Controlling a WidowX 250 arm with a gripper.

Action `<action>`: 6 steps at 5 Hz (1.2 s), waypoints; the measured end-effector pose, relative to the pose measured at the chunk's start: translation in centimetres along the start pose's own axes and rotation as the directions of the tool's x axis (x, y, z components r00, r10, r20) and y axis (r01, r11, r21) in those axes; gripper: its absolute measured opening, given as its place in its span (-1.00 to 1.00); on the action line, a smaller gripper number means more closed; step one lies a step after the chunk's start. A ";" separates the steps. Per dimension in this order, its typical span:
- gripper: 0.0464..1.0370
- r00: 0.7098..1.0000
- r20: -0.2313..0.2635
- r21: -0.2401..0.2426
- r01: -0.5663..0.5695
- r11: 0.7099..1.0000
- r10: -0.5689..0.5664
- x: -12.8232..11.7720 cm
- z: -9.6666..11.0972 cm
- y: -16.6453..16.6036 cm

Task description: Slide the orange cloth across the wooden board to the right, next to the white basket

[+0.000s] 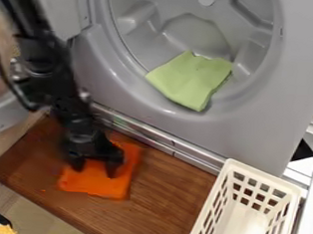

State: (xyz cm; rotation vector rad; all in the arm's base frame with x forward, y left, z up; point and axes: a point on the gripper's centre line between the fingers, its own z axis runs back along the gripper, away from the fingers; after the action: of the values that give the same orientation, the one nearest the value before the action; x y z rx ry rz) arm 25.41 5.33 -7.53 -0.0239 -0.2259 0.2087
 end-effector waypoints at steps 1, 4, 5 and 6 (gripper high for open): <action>0.92 0.997 -0.006 -0.058 0.082 0.995 -0.082 -0.2 0.2 -3.3; 0.92 0.949 -0.014 -0.148 0.309 0.940 -0.314 -2.3 0.6 -11.6; 0.92 0.942 -0.015 -0.148 0.329 0.933 -0.334 -2.3 0.7 -12.3; 0.92 0.938 -0.019 -0.148 0.339 0.929 -0.346 -2.0 0.7 -12.5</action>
State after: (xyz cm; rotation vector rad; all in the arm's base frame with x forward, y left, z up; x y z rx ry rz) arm 25.82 -7.28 -6.68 -0.1304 -0.1963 -0.1577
